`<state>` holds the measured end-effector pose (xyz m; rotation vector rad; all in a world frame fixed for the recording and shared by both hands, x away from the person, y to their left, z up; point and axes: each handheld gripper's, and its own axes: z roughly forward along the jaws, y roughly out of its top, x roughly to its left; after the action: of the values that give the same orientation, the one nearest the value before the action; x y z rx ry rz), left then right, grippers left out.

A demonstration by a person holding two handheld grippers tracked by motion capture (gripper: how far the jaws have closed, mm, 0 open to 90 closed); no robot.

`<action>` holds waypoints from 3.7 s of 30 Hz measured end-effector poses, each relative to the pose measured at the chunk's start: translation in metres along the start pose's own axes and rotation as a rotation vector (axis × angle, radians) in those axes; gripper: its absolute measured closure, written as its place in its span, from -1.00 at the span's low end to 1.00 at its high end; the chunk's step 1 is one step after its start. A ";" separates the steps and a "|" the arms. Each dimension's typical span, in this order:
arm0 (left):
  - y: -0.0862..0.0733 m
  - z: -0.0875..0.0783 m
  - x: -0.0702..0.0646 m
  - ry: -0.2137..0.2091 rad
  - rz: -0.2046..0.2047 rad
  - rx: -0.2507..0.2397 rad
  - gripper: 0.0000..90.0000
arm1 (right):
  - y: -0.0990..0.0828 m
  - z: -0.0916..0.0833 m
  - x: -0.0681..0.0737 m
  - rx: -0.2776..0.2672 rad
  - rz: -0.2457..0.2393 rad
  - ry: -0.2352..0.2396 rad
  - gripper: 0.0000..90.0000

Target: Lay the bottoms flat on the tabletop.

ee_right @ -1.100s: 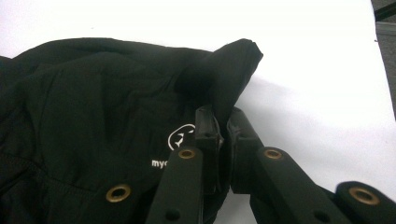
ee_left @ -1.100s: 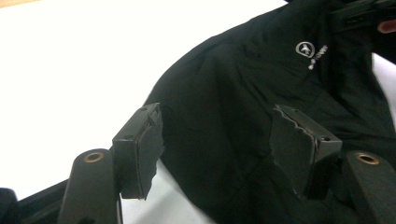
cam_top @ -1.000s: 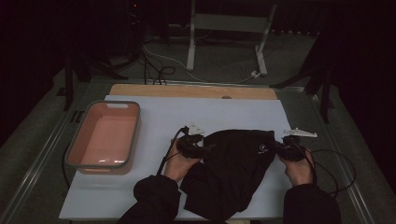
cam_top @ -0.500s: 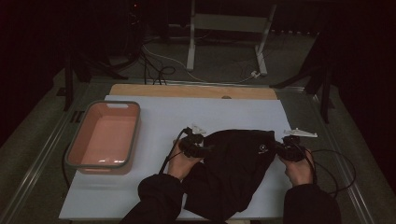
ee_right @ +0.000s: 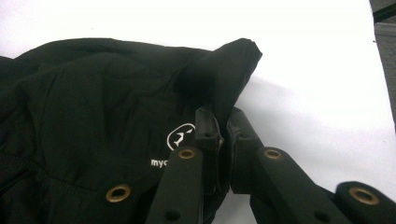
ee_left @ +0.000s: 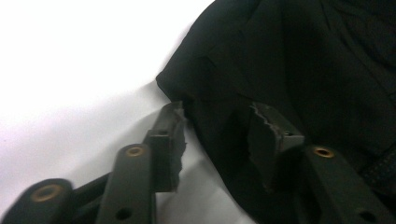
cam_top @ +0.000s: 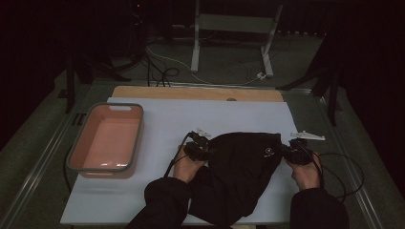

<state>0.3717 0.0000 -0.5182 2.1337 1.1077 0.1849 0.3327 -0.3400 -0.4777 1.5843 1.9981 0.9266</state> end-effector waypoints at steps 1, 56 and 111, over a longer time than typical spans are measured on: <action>0.000 0.000 0.000 -0.013 0.001 0.002 0.41 | 0.000 0.000 0.000 0.001 0.000 0.000 0.89; 0.053 -0.120 0.056 0.106 -0.120 -0.373 0.98 | 0.080 0.000 0.018 -0.130 -0.112 0.029 0.90; 0.014 -0.103 0.006 0.038 -0.052 -0.293 -0.47 | -0.001 -0.017 0.045 -0.124 -0.022 0.087 -0.55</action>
<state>0.3410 0.0540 -0.4349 1.8467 1.0842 0.3434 0.3090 -0.3009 -0.4634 1.4756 1.9698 1.1062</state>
